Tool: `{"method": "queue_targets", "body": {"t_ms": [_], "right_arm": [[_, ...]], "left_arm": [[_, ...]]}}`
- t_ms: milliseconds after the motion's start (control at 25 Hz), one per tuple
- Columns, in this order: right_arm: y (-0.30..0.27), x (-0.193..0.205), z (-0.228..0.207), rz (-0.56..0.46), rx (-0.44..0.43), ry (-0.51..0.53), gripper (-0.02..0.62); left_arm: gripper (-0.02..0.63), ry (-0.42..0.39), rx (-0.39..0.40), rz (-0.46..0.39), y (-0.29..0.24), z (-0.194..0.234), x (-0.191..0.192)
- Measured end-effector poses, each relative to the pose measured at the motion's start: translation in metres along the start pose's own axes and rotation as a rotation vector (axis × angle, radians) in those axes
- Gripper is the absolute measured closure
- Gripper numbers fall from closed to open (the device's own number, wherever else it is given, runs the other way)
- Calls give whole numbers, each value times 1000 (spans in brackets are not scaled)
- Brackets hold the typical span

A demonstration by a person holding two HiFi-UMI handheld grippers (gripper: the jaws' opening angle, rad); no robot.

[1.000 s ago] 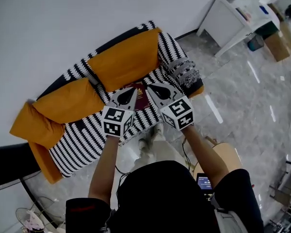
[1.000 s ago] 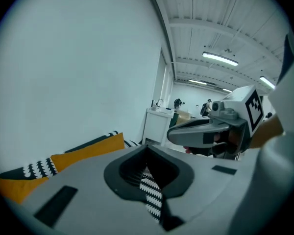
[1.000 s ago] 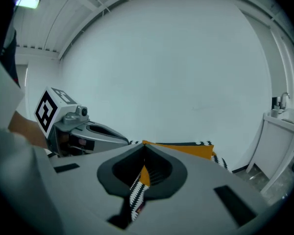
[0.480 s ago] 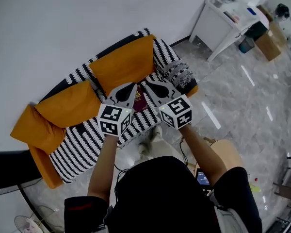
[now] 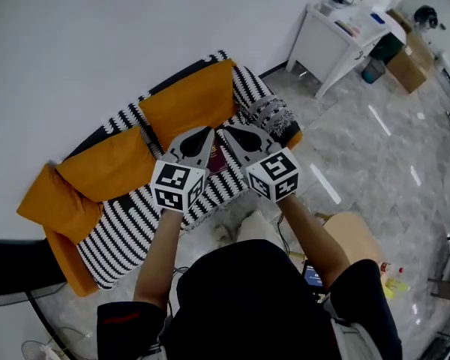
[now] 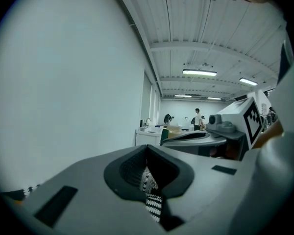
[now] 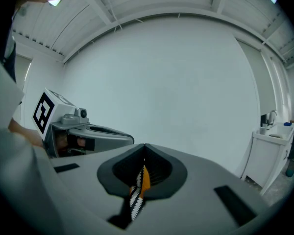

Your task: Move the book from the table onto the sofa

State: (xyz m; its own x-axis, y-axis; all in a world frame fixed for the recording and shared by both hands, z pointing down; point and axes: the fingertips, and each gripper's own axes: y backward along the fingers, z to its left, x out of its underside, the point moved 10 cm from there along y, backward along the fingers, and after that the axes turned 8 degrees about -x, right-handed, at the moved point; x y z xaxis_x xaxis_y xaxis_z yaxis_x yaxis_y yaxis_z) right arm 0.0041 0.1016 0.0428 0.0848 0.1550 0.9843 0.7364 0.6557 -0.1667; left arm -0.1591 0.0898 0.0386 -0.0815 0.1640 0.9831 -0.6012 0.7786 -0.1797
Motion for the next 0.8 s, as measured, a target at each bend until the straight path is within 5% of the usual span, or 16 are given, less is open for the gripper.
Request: {"method": "queue_targets", "body": {"t_ms": [800], "right_arm": [[78,-37,-32,-66,-42,62,578]], "left_arm": [[589,0,-53,-71,-16,-77,-38]]}}
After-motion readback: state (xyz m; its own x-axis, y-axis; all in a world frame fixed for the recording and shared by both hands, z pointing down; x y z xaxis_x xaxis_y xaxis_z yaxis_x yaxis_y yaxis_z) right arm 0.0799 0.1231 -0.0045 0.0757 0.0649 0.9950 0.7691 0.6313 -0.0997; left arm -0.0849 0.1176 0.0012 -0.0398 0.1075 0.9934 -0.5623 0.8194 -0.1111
